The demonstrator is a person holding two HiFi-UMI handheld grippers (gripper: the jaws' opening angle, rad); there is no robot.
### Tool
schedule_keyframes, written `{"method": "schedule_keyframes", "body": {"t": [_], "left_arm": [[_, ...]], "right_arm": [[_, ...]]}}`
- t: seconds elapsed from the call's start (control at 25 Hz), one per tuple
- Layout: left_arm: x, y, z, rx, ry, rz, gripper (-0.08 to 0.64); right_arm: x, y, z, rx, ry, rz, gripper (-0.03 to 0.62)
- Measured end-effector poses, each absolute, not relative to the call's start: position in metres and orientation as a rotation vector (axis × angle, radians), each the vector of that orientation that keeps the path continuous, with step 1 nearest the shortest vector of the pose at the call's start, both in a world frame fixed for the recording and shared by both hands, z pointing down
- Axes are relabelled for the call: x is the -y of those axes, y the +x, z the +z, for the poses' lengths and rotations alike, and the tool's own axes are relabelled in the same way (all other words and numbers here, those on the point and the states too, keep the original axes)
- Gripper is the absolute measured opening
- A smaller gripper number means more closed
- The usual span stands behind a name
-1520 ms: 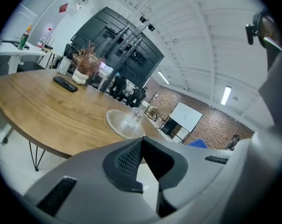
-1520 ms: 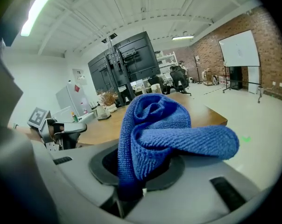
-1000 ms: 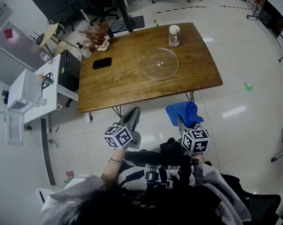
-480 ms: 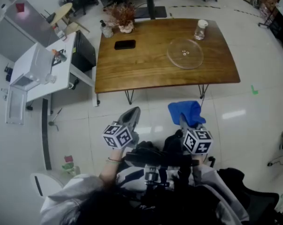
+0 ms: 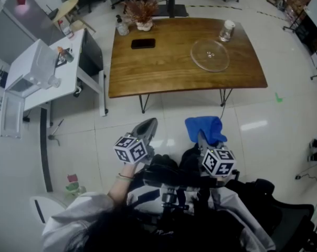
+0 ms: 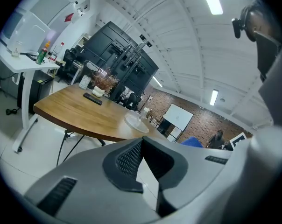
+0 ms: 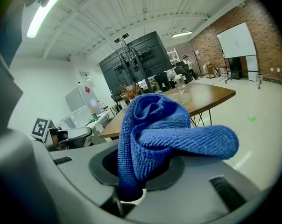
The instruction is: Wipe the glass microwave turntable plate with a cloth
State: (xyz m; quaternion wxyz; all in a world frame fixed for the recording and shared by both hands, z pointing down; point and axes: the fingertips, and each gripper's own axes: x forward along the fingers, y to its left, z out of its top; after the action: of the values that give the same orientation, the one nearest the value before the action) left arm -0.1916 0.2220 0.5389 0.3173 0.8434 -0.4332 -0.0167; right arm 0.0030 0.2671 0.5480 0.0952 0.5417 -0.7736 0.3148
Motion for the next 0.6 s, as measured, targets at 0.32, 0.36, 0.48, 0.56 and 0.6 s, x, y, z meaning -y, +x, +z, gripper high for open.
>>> {"method": "schedule_keyframes", "body": {"t": [0.32,0.36,0.48,0.56,0.6], "left_arm": [[-0.227,-0.182,0.544,1.046,2.255,-0.036,0.003],[-0.229,-0.179,0.544,1.033,2.263,-0.033,0.003],[-0.232,-0.170,0.543,0.996,2.287,-0.022,0.003],[-0.232,-0.165,0.546,0.976,2.293,-0.015,0.003],[-0.232,-0.163,0.548,0.968,2.293,-0.011,0.003]], "right_arm": [[-0.289,0.003,0.547,2.260,1.692,0.927,0.084],[-0.293,0.005,0.547,2.251,1.706,0.928,0.084],[-0.304,0.012,0.549,2.231,1.749,0.937,0.084],[-0.310,0.015,0.550,2.225,1.770,0.940,0.084],[-0.313,0.016,0.550,2.222,1.780,0.941,0.084]]}}
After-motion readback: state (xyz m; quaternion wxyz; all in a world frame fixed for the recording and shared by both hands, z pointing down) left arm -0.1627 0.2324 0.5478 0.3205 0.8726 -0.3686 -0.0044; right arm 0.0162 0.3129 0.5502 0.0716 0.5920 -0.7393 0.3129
